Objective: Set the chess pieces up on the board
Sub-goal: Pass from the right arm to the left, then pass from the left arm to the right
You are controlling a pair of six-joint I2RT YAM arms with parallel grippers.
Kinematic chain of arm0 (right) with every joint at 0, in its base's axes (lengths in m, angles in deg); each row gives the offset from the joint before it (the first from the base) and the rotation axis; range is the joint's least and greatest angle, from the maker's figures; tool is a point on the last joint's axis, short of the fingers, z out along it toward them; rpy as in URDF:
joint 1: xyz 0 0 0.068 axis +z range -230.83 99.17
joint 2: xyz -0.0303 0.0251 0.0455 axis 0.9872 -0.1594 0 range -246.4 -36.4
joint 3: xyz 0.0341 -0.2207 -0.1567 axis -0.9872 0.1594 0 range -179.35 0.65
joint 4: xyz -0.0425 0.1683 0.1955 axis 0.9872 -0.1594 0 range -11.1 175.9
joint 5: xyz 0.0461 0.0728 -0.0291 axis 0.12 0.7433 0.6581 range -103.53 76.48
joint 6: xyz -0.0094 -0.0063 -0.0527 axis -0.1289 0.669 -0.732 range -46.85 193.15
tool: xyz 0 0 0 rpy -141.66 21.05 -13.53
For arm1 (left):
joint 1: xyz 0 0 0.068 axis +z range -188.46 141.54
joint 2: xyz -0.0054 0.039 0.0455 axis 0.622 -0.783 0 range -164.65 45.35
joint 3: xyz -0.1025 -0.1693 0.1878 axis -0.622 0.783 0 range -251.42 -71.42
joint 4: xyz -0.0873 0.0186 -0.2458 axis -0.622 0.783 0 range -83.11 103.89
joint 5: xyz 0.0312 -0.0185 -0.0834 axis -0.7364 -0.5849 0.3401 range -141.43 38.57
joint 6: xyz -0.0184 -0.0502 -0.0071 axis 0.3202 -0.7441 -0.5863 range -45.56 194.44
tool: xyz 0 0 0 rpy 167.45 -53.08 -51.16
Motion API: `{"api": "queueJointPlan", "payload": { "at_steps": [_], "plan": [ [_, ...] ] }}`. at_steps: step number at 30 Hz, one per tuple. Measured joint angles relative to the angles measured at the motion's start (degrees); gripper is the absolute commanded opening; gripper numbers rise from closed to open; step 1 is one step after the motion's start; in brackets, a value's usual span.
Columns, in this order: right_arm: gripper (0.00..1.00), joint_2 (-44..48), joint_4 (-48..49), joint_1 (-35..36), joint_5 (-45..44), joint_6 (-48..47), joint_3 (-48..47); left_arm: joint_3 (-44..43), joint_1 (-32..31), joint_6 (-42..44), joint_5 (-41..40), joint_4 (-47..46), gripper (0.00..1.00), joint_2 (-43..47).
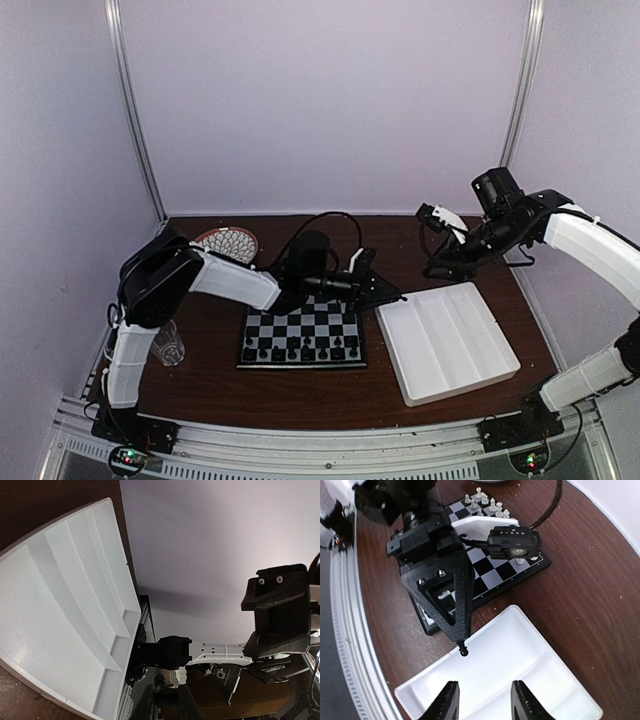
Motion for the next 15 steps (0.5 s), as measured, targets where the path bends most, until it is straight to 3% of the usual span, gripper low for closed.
{"api": "queueJointPlan", "payload": {
  "at_steps": [7,15],
  "plan": [
    [0.47,-10.23,1.99,-9.73,21.35,9.05,-0.94,0.33,0.33,0.61,-0.20,-1.09,0.08,1.88],
    [0.48,-16.96,5.16,-10.62,36.81,18.43,0.72,0.42,0.66,0.72,-1.38,-3.76,0.08,2.97]
  ]
}}
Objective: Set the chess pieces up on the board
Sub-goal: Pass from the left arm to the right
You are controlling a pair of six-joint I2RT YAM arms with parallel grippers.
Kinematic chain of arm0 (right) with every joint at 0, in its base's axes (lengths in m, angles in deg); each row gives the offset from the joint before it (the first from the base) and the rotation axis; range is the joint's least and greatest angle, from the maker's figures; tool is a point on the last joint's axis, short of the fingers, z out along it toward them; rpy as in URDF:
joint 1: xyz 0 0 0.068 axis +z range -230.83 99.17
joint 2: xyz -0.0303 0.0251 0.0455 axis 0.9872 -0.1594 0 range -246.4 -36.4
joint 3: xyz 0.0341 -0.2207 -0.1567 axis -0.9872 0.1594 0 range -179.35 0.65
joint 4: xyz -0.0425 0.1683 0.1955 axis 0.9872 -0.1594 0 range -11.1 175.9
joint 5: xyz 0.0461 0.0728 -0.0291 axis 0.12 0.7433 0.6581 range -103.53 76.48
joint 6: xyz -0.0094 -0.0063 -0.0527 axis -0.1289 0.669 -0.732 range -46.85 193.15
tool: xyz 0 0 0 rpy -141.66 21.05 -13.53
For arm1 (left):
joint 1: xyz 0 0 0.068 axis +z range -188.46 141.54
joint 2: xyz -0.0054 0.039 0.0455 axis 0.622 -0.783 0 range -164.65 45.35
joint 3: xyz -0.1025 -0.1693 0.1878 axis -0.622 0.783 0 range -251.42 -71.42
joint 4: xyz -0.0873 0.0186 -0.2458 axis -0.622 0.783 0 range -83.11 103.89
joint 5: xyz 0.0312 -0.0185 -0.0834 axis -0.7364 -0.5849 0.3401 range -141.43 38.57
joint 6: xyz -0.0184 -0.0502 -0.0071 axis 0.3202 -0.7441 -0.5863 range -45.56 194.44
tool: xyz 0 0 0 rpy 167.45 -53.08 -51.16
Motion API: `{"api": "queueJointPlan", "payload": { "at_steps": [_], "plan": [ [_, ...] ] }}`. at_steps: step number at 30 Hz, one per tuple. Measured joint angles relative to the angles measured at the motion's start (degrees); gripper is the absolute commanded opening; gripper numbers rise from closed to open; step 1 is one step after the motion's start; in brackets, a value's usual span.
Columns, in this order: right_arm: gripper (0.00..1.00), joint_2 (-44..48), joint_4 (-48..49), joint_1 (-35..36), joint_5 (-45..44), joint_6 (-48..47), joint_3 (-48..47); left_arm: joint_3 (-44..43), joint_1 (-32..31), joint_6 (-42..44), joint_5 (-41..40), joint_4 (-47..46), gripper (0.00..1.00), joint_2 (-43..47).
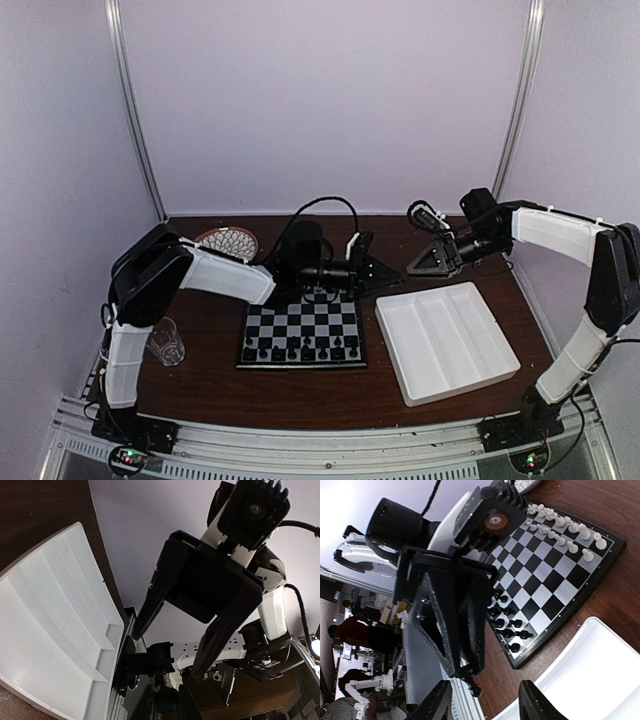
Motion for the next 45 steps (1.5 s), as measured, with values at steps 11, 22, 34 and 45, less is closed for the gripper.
{"api": "queueJointPlan", "payload": {
  "at_steps": [11,22,34,45],
  "plan": [
    [0.49,-0.42,11.30,-0.09,9.29,11.82,4.63,0.00,0.70,-0.09,-1.14,-2.23,0.08,0.00],
    [0.40,-0.44,17.40,-0.09,12.22,16.76,6.27,0.00,0.83,-0.50,-1.99,-3.93,0.08,0.00],
    [0.34,-0.44,24.96,-0.09,14.95,23.63,9.05,0.22,1.16,-1.11,-2.43,-4.87,0.08,0.00],
    [0.24,-0.44,27.10,-0.09,16.22,25.09,9.22,0.22,1.16,-1.75,-2.58,-5.95,0.08,0.00]
  ]
}}
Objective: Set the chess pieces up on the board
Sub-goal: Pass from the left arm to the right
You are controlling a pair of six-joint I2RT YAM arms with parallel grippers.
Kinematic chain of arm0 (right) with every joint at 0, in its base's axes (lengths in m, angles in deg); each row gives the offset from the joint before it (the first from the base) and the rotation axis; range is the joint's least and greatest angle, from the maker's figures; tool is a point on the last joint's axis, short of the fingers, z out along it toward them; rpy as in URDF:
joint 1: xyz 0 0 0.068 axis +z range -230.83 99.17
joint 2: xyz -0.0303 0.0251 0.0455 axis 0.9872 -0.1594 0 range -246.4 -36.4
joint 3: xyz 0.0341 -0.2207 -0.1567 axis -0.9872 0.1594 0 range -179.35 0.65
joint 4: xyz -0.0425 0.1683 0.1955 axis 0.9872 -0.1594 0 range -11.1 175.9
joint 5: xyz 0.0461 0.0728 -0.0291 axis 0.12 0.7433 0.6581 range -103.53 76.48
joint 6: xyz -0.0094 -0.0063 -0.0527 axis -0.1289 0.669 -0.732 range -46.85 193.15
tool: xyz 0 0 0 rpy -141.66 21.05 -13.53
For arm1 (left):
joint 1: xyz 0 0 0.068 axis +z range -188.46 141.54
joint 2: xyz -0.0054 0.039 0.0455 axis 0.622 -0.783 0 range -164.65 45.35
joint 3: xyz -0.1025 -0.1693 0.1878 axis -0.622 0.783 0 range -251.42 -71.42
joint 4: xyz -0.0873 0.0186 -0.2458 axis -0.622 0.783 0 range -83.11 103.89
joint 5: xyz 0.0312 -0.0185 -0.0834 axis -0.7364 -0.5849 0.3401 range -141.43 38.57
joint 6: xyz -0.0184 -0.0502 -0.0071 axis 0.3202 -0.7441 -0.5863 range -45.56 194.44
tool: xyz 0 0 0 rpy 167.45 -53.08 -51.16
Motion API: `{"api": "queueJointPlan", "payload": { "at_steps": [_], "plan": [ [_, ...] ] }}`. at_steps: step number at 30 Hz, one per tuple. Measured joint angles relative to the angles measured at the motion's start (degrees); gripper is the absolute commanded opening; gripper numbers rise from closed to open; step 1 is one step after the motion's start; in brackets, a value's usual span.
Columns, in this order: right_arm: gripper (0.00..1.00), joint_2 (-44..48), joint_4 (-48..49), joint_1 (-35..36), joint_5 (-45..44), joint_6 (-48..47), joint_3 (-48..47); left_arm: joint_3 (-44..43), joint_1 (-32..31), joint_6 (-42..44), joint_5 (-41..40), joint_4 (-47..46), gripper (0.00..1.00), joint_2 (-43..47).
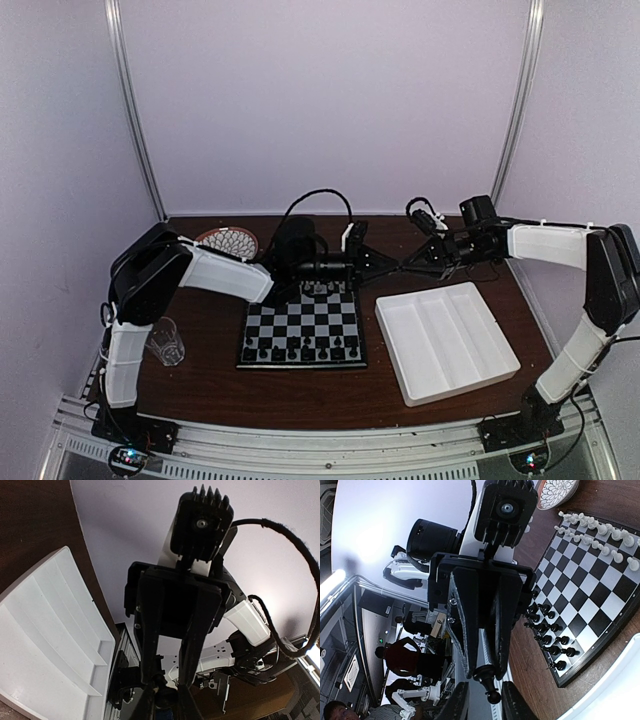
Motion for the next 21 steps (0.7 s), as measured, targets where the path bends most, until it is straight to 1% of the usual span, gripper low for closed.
{"api": "queueJointPlan", "payload": {
  "at_steps": [5,9,12,15,21],
  "plan": [
    [0.23,0.00,0.55,0.02,0.13,0.31,0.17,0.02,0.00,0.00,-0.04,-0.07,0.08,0.00],
    [0.27,0.00,0.85,0.02,0.13,0.90,0.55,0.26,0.00,0.02,-0.09,-0.11,0.08,0.00],
    [0.27,0.04,1.51,0.02,0.22,1.36,0.79,0.33,0.04,0.02,-0.48,-0.07,0.08,-0.02],
    [0.24,0.15,2.21,0.02,0.20,1.68,0.83,0.35,0.07,0.00,-0.76,-0.28,0.08,-0.02],
    [0.15,0.57,3.28,0.02,0.07,2.51,1.22,0.35,0.07,0.00,-0.81,-1.29,0.08,-0.02]
  ]
}}
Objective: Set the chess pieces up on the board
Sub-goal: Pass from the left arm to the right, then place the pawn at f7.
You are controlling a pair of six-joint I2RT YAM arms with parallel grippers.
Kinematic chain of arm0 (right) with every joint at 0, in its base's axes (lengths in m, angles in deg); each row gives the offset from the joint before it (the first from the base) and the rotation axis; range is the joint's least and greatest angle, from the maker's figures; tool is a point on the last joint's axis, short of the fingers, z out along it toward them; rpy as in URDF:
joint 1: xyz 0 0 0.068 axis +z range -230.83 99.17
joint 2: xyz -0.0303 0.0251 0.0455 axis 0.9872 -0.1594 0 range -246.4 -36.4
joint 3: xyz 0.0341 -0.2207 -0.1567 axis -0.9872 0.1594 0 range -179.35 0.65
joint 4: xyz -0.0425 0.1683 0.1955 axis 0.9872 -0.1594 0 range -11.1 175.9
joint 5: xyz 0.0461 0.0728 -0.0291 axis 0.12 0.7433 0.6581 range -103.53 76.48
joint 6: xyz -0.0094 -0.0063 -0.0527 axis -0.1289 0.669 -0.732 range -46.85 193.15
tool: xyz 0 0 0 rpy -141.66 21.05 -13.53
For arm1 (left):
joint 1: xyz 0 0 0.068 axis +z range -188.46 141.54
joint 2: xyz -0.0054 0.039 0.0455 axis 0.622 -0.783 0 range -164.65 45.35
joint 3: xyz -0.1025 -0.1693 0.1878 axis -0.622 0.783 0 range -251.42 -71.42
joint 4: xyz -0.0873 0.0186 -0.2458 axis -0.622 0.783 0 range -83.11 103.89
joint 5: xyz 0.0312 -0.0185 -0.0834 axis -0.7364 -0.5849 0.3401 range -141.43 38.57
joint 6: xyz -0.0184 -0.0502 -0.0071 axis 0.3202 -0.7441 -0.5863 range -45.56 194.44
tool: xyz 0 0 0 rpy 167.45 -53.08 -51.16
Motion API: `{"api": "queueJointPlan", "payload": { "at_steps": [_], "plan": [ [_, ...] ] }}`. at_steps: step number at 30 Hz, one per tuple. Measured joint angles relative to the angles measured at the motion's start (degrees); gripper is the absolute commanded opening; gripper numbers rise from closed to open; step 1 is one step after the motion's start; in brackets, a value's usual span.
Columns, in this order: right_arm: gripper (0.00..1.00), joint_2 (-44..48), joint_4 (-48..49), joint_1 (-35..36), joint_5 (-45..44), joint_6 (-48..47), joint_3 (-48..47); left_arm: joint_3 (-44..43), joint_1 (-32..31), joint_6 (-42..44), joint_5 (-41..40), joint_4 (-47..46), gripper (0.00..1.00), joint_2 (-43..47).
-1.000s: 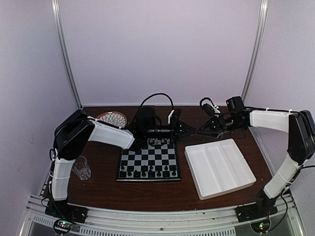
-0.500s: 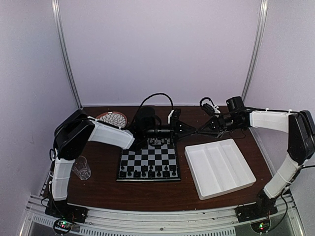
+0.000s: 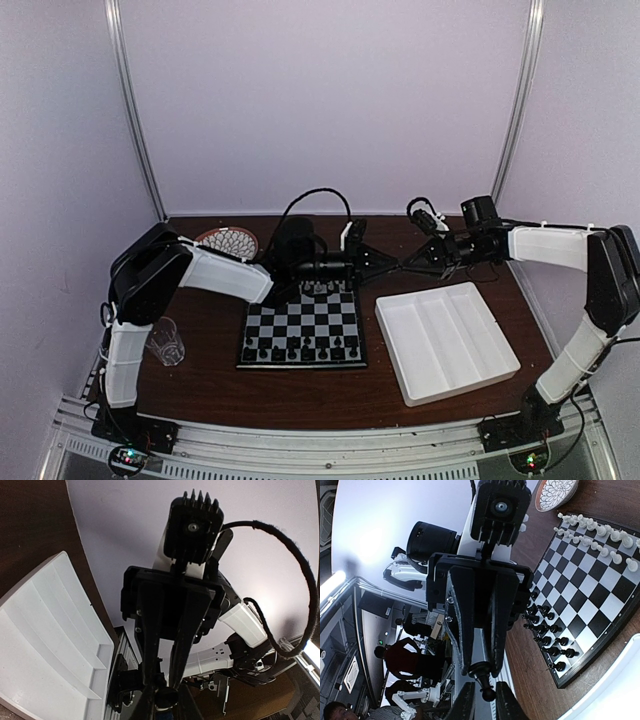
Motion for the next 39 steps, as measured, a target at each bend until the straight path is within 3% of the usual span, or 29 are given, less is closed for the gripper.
{"api": "queueJointPlan", "payload": {
  "at_steps": [5,10,15,18,22,29,34,39],
  "plan": [
    [0.11,0.00,0.39,0.00,-0.20,0.31,0.11,0.00,0.00,0.00,0.00,-0.42,0.10,0.00],
    [0.11,0.02,-0.37,0.00,-0.50,-0.48,-0.07,0.07,0.11,0.55,-0.07,-0.11,0.27,0.00],
    [0.10,0.00,-17.20,0.20,-6.01,-14.60,-6.97,2.75,0.98,4.50,-0.31,3.80,0.37,1.46],
    [0.10,0.02,-27.34,0.81,-10.56,-24.63,-13.92,5.01,2.62,9.88,-0.50,12.22,0.40,4.90],
    [0.09,0.52,-35.67,2.73,-16.92,-32.74,-18.47,5.86,5.22,22.60,-4.07,30.34,0.43,13.55],
    [0.09,-0.72,-47.12,12.92,-31.52,-41.59,-27.06,3.23,6.19,44.22,-20.83,61.27,0.52,30.53],
    [0.08,-4.76,-51.30,22.47,-41.42,-44.87,-34.62,9.38,6.67,51.28,-34.42,74.47,0.55,39.65],
    [0.08,-12.61,-54.25,29.94,-48.50,-46.73,-42.18,19.87,8.17,52.39,-41.86,83.06,0.56,45.79]
  ]
}}
